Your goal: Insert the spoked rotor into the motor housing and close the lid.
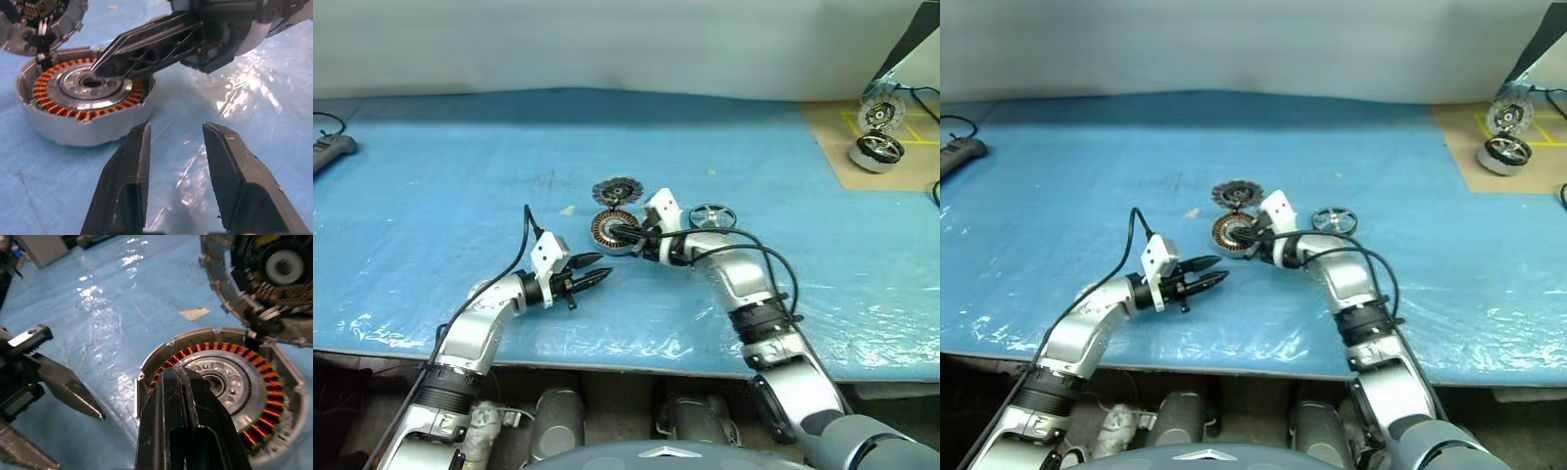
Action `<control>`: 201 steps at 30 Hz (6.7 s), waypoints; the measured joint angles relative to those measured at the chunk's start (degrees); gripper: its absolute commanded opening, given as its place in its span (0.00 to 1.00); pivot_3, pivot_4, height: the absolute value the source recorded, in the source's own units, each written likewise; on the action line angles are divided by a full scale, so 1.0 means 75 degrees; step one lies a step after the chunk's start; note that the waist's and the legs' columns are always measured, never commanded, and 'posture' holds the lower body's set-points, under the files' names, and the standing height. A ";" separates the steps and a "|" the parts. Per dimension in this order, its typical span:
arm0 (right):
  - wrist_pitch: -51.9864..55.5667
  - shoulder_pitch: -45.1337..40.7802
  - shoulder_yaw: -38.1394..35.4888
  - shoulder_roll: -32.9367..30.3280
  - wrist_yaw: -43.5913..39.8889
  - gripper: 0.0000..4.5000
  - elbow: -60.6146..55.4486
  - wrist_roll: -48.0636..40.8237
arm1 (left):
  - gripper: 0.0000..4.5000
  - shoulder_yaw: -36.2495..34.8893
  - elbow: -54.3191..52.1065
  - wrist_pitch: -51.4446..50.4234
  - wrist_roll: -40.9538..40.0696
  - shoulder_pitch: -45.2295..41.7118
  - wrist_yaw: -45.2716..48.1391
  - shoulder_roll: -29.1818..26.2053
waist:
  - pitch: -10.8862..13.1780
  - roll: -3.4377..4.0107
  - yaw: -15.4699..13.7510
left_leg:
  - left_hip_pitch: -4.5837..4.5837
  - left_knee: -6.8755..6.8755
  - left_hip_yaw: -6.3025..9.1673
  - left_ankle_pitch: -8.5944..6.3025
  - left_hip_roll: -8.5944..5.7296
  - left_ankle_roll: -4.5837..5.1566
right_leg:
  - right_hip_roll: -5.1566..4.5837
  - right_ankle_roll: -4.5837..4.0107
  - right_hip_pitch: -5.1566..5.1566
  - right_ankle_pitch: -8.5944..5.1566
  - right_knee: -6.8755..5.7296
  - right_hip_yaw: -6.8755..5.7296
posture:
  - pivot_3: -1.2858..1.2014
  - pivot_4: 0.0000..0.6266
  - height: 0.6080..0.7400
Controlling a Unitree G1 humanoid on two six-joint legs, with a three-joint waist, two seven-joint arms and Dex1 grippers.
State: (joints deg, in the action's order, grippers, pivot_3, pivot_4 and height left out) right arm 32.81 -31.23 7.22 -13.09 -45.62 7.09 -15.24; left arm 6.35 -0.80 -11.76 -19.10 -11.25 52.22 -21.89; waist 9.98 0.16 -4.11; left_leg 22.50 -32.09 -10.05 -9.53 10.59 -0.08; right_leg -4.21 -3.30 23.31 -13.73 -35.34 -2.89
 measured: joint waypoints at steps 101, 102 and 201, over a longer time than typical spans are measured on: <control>-0.0316 -0.0893 0.0698 -0.0725 -0.0397 0.35 0.0620 0.0496 | 0.40 -0.0207 -0.0918 -0.0388 0.0024 0.0326 -0.0544 -0.0116 | 0.0005 0.0011 0.0028 | -0.0051 -0.0013 -0.0002 -0.0003 0.0002 -0.0002 | 0.0000 0.0001 -0.0032 -0.0003 -0.0026 0.0005 | 0.52 0.24 1.00; -0.0344 -0.0894 0.0733 -0.0741 -0.0452 0.35 0.0620 0.0528 | 0.40 -0.0203 -0.0918 -0.0409 0.0025 0.0329 -0.0561 -0.0116 | 0.0005 0.0011 0.0029 | -0.0052 -0.0013 -0.0002 -0.0003 0.0002 -0.0001 | 0.0000 0.0001 -0.0033 -0.0003 -0.0026 0.0005 | 0.52 0.24 1.00; 0.0181 -0.1291 0.0067 -0.0173 -0.0476 0.57 0.1479 0.0204 | 0.40 0.0043 0.0756 0.0831 0.0345 -0.0185 -0.0080 0.0197 | 0.0006 0.0007 0.0022 | -0.0041 -0.0019 -0.0001 -0.0002 0.0005 -0.0001 | 0.0000 0.0000 -0.0023 -0.0003 -0.0034 0.0005 | 0.52 0.24 1.00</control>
State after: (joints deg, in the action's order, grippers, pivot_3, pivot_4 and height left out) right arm 34.17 -40.91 7.73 -14.39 -49.19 18.19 -13.71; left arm 6.67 4.87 -5.53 -16.52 -12.63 51.62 -20.41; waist 10.02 0.21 -3.94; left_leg 22.19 -32.23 -10.06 -9.54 10.62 -0.09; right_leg -4.21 -3.30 23.14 -13.75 -35.60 -2.85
